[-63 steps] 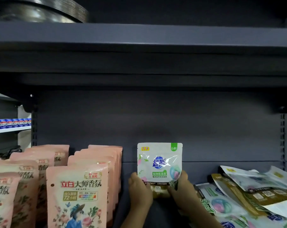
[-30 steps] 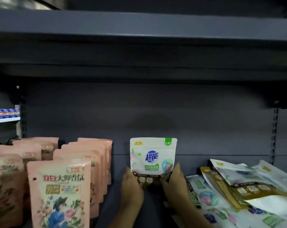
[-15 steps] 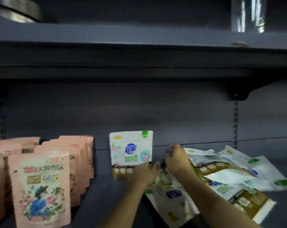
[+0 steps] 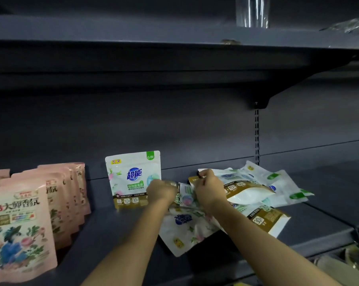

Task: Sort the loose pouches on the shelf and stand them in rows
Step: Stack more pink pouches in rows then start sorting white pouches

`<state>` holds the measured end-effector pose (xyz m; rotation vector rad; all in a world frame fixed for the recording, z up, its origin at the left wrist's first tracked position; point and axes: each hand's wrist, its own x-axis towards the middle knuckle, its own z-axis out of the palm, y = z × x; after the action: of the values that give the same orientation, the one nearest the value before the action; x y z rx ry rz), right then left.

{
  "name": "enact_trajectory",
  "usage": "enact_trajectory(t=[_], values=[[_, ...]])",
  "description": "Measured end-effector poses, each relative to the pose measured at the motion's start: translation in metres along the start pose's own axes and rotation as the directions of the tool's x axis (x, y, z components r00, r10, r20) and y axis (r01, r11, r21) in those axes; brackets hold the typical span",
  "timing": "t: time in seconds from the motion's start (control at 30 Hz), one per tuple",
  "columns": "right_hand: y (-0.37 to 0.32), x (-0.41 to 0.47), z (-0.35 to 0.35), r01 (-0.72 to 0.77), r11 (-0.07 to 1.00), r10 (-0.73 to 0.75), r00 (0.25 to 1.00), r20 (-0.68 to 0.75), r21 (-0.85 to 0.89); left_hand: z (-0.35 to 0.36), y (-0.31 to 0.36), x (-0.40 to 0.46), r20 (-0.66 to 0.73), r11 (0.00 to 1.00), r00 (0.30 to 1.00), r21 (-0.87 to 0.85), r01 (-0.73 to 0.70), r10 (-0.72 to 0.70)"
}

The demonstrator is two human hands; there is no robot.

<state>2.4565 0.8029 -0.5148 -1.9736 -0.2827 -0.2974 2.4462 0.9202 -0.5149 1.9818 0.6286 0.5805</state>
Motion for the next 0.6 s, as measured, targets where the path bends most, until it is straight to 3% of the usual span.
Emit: enact_trajectory(t=[0.2, 0.3, 0.37, 0.43, 0.5, 0.57, 0.6], values=[[-0.010, -0.013, -0.001, 0.101, 0.972, -0.076, 0.990, -0.122, 0.214, -0.013, 0.025, -0.016, -0.146, 0.976, 0.965, -0.004, -0.219, 0.216], [-0.017, -0.027, 0.005, 0.193, 0.934, -0.146, 0.974, -0.172, 0.301, -0.025, 0.038, -0.033, -0.255, 0.915, 0.881, 0.046, -0.401, 0.398], [-0.020, -0.037, 0.009, 0.168, 0.904, -0.099, 0.977, -0.189, 0.394, -0.033, 0.040, -0.043, -0.356, 0.847, 0.780, 0.064, -0.528, 0.514], [-0.023, -0.045, 0.014, 0.037, 0.872, 0.006, 0.996, -0.086, 0.489, -0.038, 0.037, -0.048, -0.452, 0.776, 0.676, 0.060, -0.628, 0.582], [-0.030, -0.050, 0.020, -0.157, 0.808, 0.074, 0.983, 0.168, 0.567, -0.040, 0.033, -0.050, -0.532, 0.742, 0.643, -0.041, -0.669, 0.551], [-0.037, -0.053, 0.024, -0.311, 0.638, -0.004, 0.913, 0.407, 0.705, -0.043, 0.028, -0.054, -0.538, 0.749, 0.715, -0.214, -0.627, 0.445], [-0.040, -0.053, 0.025, -0.347, 0.566, -0.057, 0.888, 0.456, 0.748, -0.043, 0.025, -0.055, -0.509, 0.757, 0.767, -0.296, -0.583, 0.391]])
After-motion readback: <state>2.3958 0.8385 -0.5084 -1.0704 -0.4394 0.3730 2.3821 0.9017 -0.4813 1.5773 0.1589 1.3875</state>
